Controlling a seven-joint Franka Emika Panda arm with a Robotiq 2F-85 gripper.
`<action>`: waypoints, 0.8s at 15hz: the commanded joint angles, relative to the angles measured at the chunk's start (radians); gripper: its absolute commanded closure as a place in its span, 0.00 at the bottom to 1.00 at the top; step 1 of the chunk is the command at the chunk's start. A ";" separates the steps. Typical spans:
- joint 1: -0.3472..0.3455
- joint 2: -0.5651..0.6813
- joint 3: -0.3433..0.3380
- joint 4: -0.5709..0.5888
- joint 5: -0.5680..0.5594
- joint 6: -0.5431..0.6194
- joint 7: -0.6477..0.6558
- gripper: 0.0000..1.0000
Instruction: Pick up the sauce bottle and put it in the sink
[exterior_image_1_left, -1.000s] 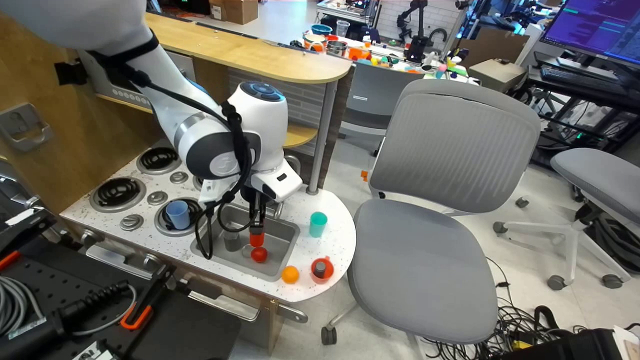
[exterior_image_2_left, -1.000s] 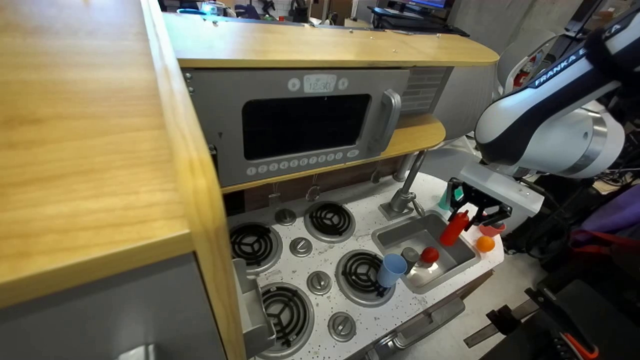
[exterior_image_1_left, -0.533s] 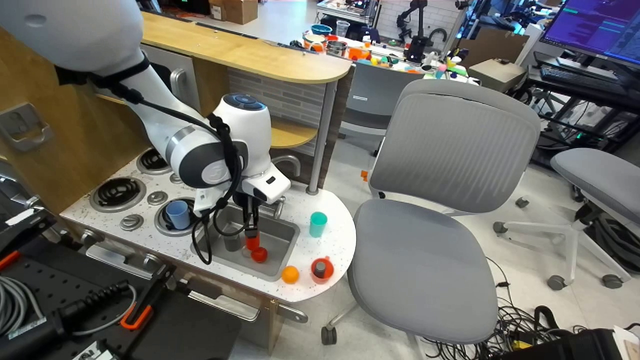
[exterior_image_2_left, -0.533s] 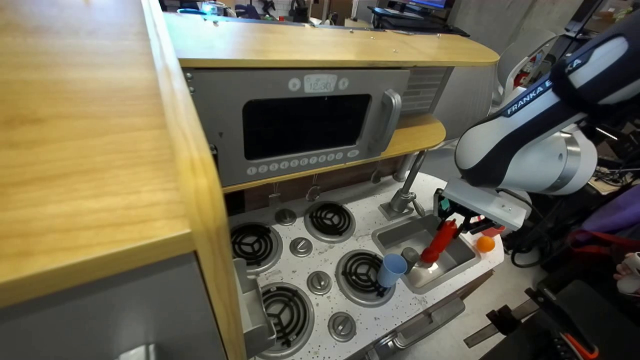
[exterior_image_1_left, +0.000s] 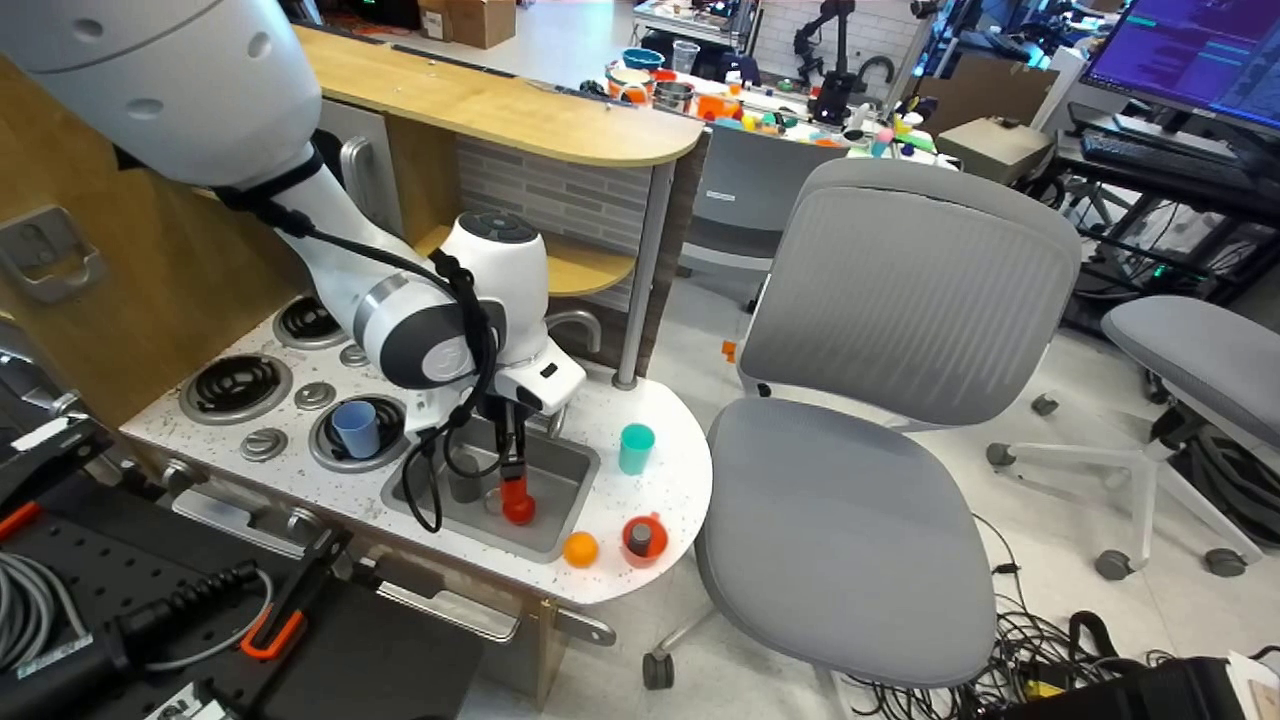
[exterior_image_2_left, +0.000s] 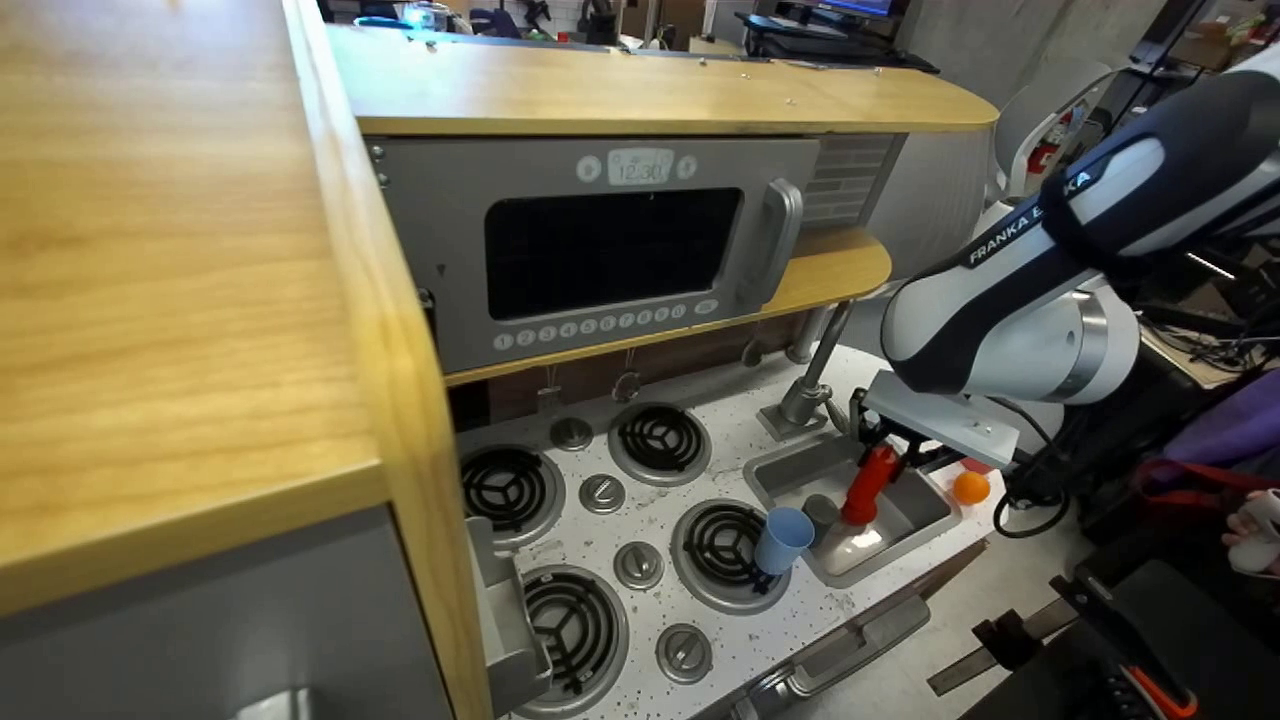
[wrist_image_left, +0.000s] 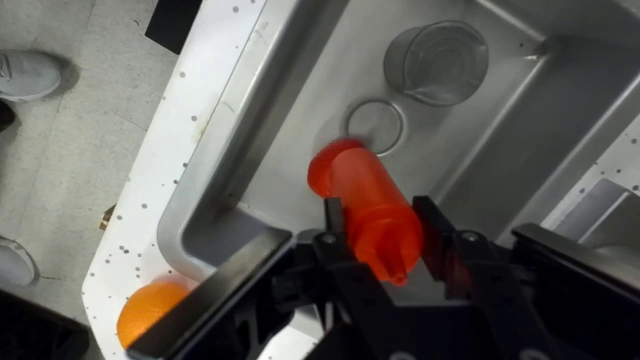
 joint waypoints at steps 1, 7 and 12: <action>-0.003 0.014 0.012 0.050 0.001 -0.027 -0.023 0.87; -0.022 0.030 0.025 0.084 0.004 -0.047 -0.039 0.87; -0.006 0.077 0.016 0.131 -0.012 -0.036 -0.050 0.87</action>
